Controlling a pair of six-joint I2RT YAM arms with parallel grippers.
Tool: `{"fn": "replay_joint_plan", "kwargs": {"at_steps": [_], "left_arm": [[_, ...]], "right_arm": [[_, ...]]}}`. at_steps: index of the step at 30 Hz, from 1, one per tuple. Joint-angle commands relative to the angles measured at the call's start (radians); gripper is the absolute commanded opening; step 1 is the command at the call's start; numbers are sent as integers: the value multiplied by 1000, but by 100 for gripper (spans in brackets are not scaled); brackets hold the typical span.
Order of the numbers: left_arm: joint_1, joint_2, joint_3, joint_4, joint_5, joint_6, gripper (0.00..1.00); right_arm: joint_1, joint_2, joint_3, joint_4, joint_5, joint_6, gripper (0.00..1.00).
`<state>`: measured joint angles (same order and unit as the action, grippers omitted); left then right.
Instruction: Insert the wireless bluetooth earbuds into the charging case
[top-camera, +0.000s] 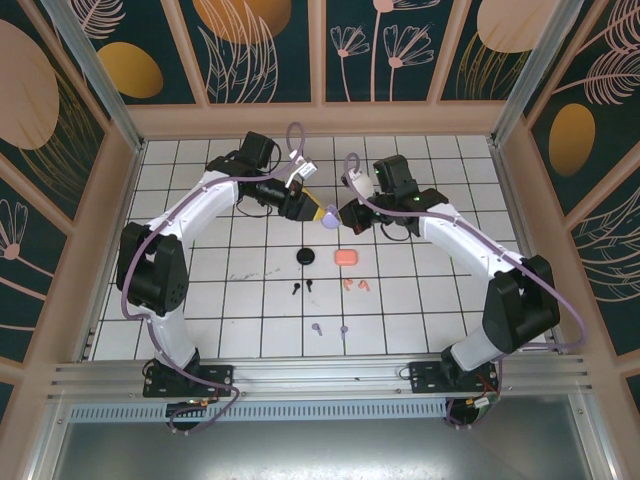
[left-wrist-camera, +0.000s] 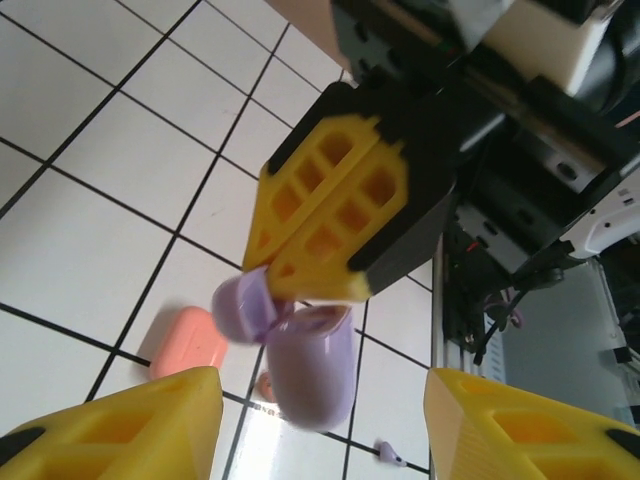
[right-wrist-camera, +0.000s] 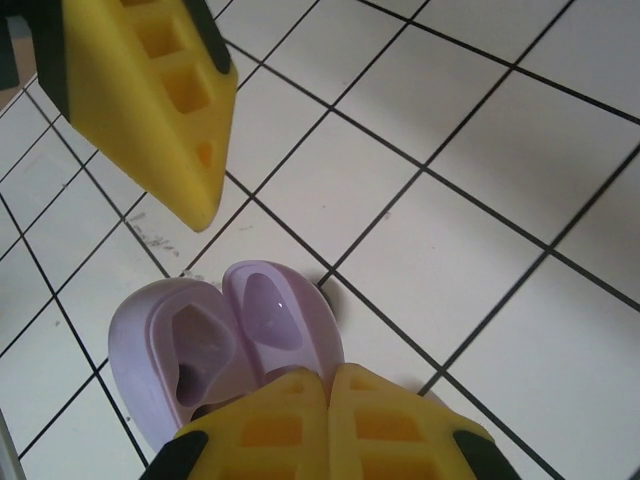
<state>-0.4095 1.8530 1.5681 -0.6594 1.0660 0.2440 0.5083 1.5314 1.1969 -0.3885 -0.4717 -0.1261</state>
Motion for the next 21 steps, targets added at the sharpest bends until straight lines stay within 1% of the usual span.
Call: {"fn": "replay_joint_plan", "kwargs": {"at_steps": [1, 10, 16, 21], "left_arm": [[1, 15, 24, -56, 51, 49, 55], [-7, 36, 14, -61, 78, 56, 54], [-18, 45, 26, -76, 89, 70, 48], [-21, 52, 27, -87, 90, 78, 48]], "right_arm": [[12, 9, 52, -26, -15, -29, 0], [19, 2, 72, -9, -46, -15, 0], [21, 6, 82, -1, -55, -10, 0], [25, 13, 87, -1, -59, -9, 0]]}}
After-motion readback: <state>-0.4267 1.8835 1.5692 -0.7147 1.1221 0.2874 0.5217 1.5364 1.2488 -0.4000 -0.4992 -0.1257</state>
